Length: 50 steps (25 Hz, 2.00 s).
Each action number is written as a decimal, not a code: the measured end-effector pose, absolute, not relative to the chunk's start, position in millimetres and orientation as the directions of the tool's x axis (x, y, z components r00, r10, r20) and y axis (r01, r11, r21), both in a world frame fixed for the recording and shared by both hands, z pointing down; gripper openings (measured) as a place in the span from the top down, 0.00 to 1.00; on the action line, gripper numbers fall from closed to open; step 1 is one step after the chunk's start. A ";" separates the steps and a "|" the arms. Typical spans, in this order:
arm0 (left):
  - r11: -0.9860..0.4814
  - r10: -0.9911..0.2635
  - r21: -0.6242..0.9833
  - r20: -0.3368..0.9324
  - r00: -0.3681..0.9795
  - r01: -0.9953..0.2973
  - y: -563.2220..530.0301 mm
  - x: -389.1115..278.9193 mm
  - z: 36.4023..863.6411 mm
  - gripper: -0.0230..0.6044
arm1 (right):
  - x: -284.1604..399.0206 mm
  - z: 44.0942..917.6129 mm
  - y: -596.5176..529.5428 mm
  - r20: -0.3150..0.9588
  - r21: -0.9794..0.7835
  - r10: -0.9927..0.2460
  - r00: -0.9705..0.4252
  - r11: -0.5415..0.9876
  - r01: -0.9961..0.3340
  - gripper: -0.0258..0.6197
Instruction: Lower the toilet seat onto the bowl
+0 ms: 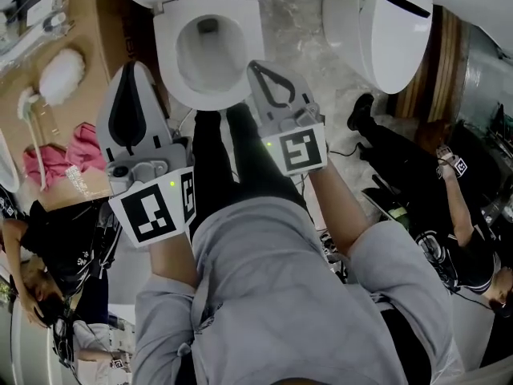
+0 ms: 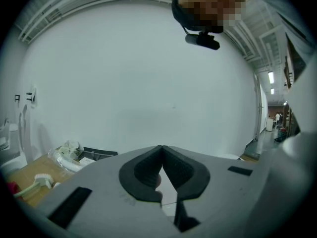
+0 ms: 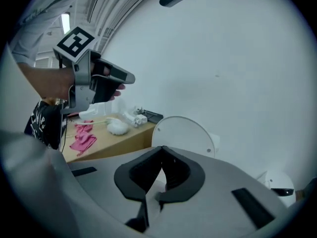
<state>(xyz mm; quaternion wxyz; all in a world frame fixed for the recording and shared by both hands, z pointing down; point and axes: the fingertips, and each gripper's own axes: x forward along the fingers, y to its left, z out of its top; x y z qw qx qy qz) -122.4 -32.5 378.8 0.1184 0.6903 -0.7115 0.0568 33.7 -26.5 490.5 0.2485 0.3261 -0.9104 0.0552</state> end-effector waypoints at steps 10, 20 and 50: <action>0.023 -0.980 0.082 0.200 -0.007 -0.996 -34.3 -122.2 341.2 0.96 | 26.8 399.0 -50.4 0.348 0.043 -0.643 -0.682 0.737 -0.674 0.96; 0.025 -0.992 0.059 0.126 -0.017 -0.998 -44.5 -133.6 282.7 0.96 | 20.9 313.3 -73.9 0.195 0.021 -0.700 -0.687 0.703 -0.710 0.96; -0.003 -0.998 0.022 -0.065 0.002 -1.000 -37.4 -144.1 147.3 0.96 | 16.6 136.6 -80.3 -0.146 0.052 -0.745 -0.651 0.652 -0.757 0.96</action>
